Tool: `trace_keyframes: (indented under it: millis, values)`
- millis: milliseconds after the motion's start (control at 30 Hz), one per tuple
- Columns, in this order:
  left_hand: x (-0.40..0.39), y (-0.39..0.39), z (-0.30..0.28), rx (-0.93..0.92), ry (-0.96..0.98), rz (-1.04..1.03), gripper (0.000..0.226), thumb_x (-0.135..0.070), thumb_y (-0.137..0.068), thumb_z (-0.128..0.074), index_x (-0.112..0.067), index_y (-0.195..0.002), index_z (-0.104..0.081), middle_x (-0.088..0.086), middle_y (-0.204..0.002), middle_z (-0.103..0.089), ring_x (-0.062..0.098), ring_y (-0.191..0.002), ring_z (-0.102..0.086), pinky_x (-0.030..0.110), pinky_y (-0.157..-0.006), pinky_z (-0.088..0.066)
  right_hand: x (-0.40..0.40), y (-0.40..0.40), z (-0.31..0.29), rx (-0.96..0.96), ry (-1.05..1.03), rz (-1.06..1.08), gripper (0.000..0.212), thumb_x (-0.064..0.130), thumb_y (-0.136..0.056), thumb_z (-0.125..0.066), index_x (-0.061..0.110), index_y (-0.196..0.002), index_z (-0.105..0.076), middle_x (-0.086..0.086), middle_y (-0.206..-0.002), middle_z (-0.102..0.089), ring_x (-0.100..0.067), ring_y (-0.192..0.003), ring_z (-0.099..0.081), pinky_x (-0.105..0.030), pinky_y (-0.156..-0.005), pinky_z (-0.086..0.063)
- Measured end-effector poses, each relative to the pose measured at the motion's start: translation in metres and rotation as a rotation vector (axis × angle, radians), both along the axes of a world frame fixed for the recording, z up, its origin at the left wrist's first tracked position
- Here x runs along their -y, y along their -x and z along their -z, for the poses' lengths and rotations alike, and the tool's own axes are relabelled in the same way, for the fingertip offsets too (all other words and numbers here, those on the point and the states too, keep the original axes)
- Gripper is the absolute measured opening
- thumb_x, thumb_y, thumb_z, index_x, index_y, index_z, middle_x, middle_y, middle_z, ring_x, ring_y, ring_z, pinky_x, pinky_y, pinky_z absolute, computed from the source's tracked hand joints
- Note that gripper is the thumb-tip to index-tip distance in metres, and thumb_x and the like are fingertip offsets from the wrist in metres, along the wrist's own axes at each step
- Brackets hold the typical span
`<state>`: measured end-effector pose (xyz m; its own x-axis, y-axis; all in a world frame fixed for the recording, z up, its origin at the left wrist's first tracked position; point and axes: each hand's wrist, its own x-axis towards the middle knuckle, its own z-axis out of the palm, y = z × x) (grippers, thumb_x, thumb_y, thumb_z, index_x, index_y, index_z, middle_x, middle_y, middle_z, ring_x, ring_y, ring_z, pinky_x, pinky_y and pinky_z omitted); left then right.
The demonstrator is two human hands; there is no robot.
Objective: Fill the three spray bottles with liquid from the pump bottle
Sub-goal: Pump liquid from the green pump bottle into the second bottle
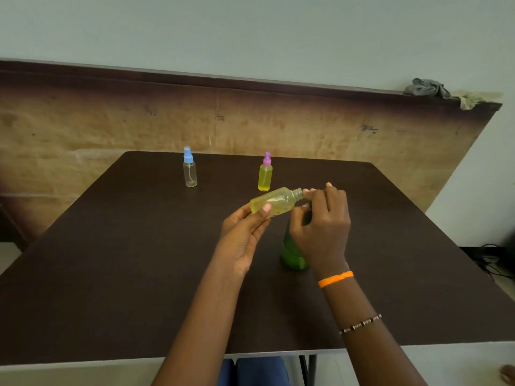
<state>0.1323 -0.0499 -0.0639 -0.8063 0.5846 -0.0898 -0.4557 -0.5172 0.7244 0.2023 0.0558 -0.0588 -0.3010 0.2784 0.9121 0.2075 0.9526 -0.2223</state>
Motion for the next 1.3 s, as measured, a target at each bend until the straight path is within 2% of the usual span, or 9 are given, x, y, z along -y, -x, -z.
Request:
trace_keyframes:
  millis: [100,267,467,733,833,967,1033,1133,1300]
  values:
    - [0.001,0.0,-0.001,0.0,0.001,0.003,0.023,-0.003,-0.082,-0.062,-0.005,-0.105,-0.064,0.009,-0.102,-0.07,0.016,-0.099,-0.066,0.018,-0.08,-0.054,0.001,-0.002,-0.003,0.028,-0.006,0.001,0.022,0.006,-0.076,-0.045,-0.004,-0.08,-0.065,-0.017,-0.076,-0.057,-0.034,-0.075,-0.056,-0.034,-0.077,-0.048]
    - [0.002,0.0,-0.006,-0.002,-0.008,-0.003,0.027,-0.003,-0.081,-0.063,-0.004,-0.108,-0.063,0.01,-0.105,-0.069,0.018,-0.102,-0.065,0.02,-0.082,-0.054,0.002,-0.004,-0.029,0.082,-0.005,0.0,0.02,0.014,-0.077,-0.045,0.001,-0.067,-0.057,-0.012,-0.069,-0.052,-0.026,-0.066,-0.048,-0.032,-0.053,-0.039]
    - [0.001,0.002,-0.001,-0.006,-0.003,0.008,0.023,-0.003,-0.082,-0.063,-0.005,-0.105,-0.064,0.01,-0.103,-0.07,0.019,-0.103,-0.065,0.021,-0.085,-0.053,0.0,-0.004,-0.005,0.007,-0.038,0.008,0.017,0.004,-0.077,-0.049,-0.004,-0.078,-0.064,-0.018,-0.077,-0.057,-0.028,-0.075,-0.049,-0.029,-0.066,-0.04]
    - [0.002,0.002,-0.004,0.002,-0.027,0.003,0.026,-0.003,-0.079,-0.064,-0.004,-0.105,-0.063,0.009,-0.099,-0.071,0.017,-0.098,-0.067,0.021,-0.083,-0.054,-0.001,-0.003,-0.029,0.041,0.029,-0.05,0.022,0.009,-0.075,-0.041,0.0,-0.064,-0.057,-0.013,-0.067,-0.053,-0.029,-0.064,-0.049,-0.035,-0.052,-0.04]
    - [0.003,0.002,-0.003,-0.006,-0.03,0.005,0.027,-0.003,-0.079,-0.063,-0.003,-0.106,-0.063,0.009,-0.101,-0.07,0.017,-0.1,-0.066,0.021,-0.083,-0.054,0.002,-0.003,-0.025,0.032,0.045,-0.028,0.022,0.009,-0.076,-0.041,-0.001,-0.068,-0.059,-0.013,-0.069,-0.054,-0.029,-0.067,-0.05,-0.033,-0.056,-0.042]
    - [0.001,0.002,-0.001,-0.002,-0.014,0.009,0.023,-0.002,-0.081,-0.062,-0.004,-0.104,-0.063,0.009,-0.101,-0.07,0.017,-0.098,-0.066,0.019,-0.081,-0.054,0.001,0.001,-0.002,-0.004,-0.031,0.025,0.021,0.003,-0.076,-0.044,-0.004,-0.078,-0.064,-0.017,-0.073,-0.055,-0.032,-0.07,-0.051,-0.04,-0.089,-0.05]
    - [0.002,0.002,-0.001,0.014,-0.006,0.017,0.024,-0.003,-0.081,-0.062,-0.004,-0.106,-0.063,0.011,-0.105,-0.069,0.018,-0.101,-0.065,0.019,-0.08,-0.055,0.001,0.002,-0.001,-0.01,-0.026,0.025,0.02,0.002,-0.076,-0.044,-0.004,-0.078,-0.063,-0.017,-0.073,-0.055,-0.032,-0.069,-0.051,-0.04,-0.092,-0.049]
    - [0.003,0.001,-0.003,0.021,-0.007,0.015,0.028,-0.004,-0.082,-0.062,-0.003,-0.109,-0.062,0.012,-0.108,-0.068,0.018,-0.103,-0.065,0.02,-0.081,-0.055,0.004,-0.002,-0.011,0.035,-0.017,-0.004,0.021,0.006,-0.075,-0.043,-0.003,-0.077,-0.063,-0.017,-0.074,-0.055,-0.031,-0.072,-0.051,-0.038,-0.081,-0.051]
    - [0.002,0.001,-0.004,0.025,-0.013,0.004,0.034,-0.004,-0.081,-0.063,0.0,-0.115,-0.06,0.014,-0.113,-0.066,0.02,-0.105,-0.064,0.021,-0.082,-0.054,0.006,-0.004,-0.026,0.066,0.069,-0.012,0.023,0.014,-0.074,-0.042,0.0,-0.073,-0.06,-0.012,-0.074,-0.054,-0.027,-0.071,-0.05,-0.03,-0.059,-0.039]
